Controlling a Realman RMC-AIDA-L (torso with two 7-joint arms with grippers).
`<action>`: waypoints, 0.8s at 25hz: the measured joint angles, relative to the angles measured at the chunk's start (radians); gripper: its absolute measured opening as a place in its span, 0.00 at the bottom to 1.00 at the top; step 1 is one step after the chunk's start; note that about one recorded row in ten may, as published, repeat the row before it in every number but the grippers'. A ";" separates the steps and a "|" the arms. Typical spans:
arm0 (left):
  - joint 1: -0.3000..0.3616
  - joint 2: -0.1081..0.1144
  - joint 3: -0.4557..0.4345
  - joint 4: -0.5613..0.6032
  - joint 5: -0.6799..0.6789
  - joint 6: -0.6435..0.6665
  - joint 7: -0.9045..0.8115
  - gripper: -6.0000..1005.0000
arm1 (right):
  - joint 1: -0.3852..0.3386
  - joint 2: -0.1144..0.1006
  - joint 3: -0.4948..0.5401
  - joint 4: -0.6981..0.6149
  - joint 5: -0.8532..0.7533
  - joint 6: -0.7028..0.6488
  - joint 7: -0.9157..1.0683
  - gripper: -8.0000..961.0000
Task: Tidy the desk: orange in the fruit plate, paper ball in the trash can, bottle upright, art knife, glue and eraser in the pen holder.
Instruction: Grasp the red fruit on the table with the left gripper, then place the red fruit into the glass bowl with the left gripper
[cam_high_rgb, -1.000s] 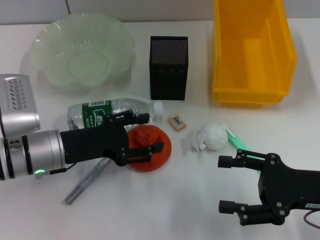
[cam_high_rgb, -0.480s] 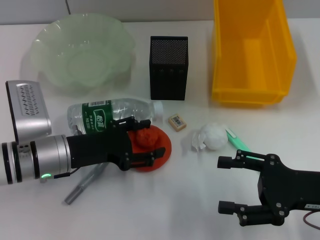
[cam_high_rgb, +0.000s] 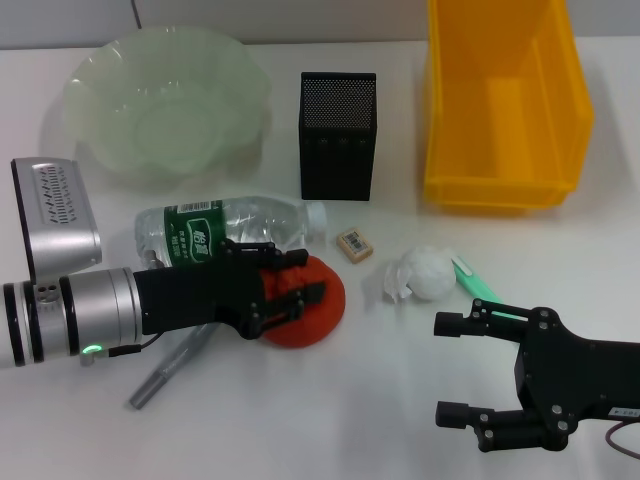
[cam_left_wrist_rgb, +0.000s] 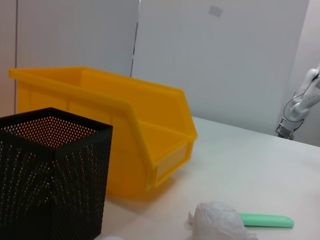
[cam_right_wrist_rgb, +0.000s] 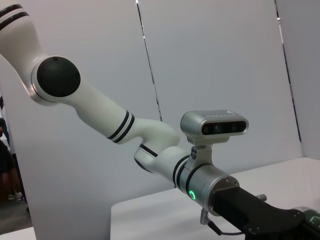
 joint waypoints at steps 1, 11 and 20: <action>0.000 0.000 0.000 0.000 0.000 0.000 0.000 0.53 | 0.000 0.000 0.000 0.000 0.000 0.000 0.000 0.86; -0.003 0.000 0.000 0.002 0.008 0.005 -0.004 0.18 | 0.002 0.000 0.000 0.000 0.000 0.000 0.000 0.86; 0.012 0.002 -0.012 0.048 -0.037 0.119 -0.047 0.12 | 0.008 0.000 0.000 0.014 -0.001 0.011 0.000 0.86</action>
